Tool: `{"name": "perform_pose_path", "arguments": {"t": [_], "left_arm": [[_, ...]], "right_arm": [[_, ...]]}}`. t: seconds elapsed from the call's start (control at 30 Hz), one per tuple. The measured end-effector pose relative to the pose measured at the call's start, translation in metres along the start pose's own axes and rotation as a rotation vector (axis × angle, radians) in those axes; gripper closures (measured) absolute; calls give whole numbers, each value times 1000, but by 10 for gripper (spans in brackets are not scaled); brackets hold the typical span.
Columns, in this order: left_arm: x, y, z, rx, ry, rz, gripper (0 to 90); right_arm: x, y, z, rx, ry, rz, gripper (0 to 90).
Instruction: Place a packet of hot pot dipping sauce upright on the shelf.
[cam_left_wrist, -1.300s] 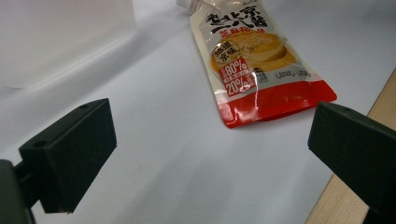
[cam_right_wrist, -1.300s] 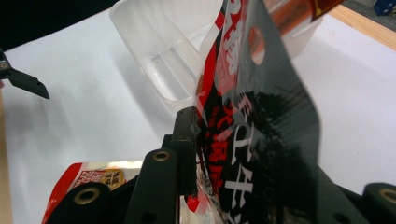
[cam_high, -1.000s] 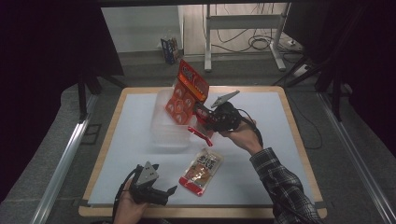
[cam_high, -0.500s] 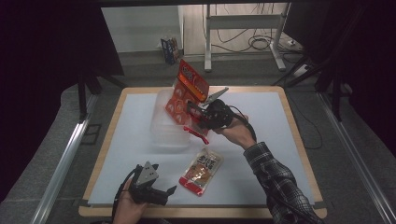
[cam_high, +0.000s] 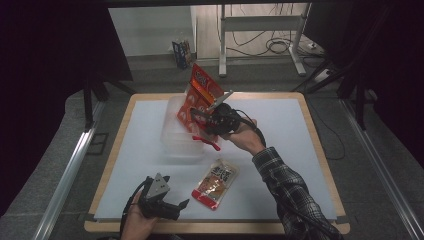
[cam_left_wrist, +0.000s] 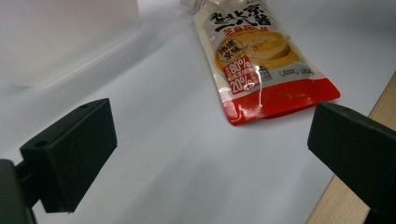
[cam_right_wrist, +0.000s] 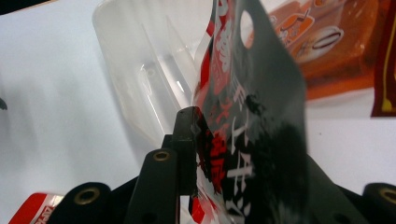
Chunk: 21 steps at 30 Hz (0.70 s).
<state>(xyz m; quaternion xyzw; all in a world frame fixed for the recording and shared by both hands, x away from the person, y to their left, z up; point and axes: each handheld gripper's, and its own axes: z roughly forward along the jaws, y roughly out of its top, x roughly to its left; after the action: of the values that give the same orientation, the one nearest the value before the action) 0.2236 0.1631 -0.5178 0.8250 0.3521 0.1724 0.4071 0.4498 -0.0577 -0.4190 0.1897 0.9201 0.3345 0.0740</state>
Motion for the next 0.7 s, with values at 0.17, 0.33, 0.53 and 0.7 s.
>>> {"name": "perform_pose_path", "arguments": {"t": [0.17, 0.33, 0.53, 0.7], "left_arm": [[0, 0, 0, 0, -2, 0, 13], [0, 0, 0, 1, -4, 0, 12], [0, 0, 0, -3, -6, -6, 13], [1, 0, 0, -3, -6, -5, 13]], "right_arm": [[3, 7, 5, -2, -2, -20, 700], [5, 13, 11, -1, -8, -25, 706], [7, 20, 18, -8, -5, -40, 709], [10, 25, 24, -11, -4, -54, 710]]}}
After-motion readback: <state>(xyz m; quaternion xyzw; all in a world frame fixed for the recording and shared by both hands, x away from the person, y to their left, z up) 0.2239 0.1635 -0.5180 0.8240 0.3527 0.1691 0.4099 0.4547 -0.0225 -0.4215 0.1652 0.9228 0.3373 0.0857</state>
